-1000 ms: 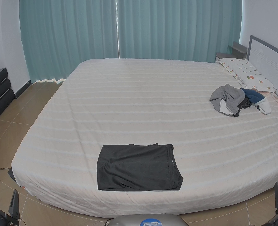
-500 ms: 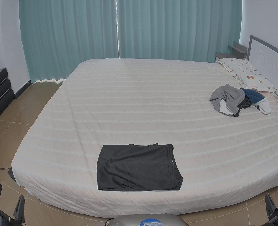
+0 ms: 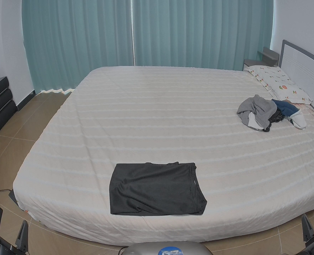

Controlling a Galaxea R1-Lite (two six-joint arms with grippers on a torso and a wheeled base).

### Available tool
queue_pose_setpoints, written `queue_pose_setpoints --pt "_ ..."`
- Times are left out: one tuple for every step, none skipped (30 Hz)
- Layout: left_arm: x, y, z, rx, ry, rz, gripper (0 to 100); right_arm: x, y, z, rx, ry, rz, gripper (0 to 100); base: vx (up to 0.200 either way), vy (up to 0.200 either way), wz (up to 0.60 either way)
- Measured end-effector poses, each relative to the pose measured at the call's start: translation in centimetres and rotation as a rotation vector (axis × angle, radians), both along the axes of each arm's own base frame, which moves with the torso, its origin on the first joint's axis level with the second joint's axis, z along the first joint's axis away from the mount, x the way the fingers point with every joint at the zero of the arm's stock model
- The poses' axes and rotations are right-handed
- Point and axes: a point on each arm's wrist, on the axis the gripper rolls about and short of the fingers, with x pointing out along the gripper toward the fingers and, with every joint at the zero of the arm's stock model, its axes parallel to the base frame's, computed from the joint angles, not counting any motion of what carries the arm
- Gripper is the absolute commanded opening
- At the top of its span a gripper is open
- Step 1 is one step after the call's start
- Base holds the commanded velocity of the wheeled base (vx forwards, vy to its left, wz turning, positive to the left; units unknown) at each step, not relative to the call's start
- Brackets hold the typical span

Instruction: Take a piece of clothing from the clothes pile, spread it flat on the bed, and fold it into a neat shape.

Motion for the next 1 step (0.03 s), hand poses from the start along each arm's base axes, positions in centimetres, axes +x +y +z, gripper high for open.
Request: queue_pose_setpoints --pt "0.00 0.00 -0.01 0.000 0.000 0.000 100 0.00 0.00 -0.01 0.000 0.000 0.000 100 0.000 0.000 0.00"
